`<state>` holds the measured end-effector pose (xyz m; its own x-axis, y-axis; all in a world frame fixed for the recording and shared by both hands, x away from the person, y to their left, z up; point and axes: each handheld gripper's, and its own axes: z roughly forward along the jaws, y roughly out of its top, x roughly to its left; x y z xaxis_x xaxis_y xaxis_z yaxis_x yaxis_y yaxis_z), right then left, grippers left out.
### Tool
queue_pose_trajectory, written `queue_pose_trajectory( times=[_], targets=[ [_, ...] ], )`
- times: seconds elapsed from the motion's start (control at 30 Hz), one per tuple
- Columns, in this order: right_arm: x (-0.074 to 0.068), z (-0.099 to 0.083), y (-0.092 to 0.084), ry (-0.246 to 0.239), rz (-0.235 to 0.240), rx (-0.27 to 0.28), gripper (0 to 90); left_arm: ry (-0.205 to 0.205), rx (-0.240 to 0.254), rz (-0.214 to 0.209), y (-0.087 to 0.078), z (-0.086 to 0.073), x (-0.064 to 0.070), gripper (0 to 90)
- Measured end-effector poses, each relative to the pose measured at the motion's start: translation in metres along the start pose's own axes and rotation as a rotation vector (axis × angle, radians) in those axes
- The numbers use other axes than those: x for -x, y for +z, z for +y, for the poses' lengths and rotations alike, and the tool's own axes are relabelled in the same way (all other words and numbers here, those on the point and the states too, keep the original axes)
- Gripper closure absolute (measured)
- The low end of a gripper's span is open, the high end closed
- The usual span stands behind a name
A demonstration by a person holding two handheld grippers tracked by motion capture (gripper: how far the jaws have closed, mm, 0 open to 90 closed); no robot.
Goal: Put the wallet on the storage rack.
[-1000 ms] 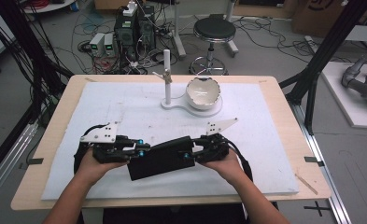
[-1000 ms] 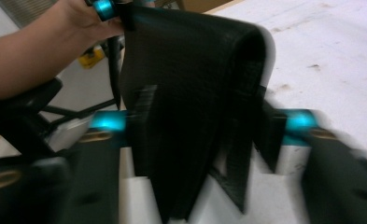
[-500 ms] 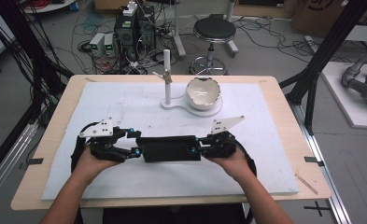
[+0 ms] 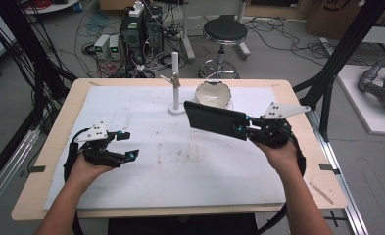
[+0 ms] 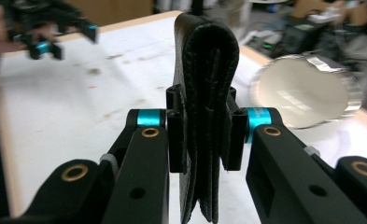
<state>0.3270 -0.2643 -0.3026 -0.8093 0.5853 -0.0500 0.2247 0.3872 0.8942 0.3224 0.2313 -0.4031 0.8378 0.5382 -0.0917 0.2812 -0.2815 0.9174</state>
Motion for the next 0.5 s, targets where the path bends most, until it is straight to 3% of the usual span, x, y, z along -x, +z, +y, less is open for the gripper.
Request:
queue_pose_trajectory(
  times=[0.03, 0.1, 0.13, 0.3, 0.4, 0.5],
  targets=[
    [0.006, 0.011, -0.004, -0.011, -0.04, -0.027, 77.1, 0.006, -0.011, 0.018, 0.0, -0.001, -0.001, 21.2],
    [0.009, 0.017, -0.006, -0.017, -0.056, -0.039, 77.1, 0.005, -0.022, 0.036, -0.001, -0.001, -0.002, 20.7],
    [0.015, 0.027, -0.008, -0.034, -0.087, -0.065, 77.2, -0.002, -0.02, 0.035, -0.002, -0.002, -0.003, 20.4],
    [0.028, 0.046, -0.007, -0.031, -0.128, -0.124, 77.2, -0.006, -0.018, 0.043, -0.003, -0.003, -0.003, 20.4],
    [0.044, 0.061, 0.0, -0.034, -0.164, -0.181, 77.1, -0.007, -0.009, 0.034, -0.002, -0.002, -0.003, 20.2],
    [0.051, 0.068, 0.005, -0.035, -0.18, -0.216, 77.1, -0.007, -0.01, 0.025, 0.0, -0.002, -0.002, 20.2]
  ],
)
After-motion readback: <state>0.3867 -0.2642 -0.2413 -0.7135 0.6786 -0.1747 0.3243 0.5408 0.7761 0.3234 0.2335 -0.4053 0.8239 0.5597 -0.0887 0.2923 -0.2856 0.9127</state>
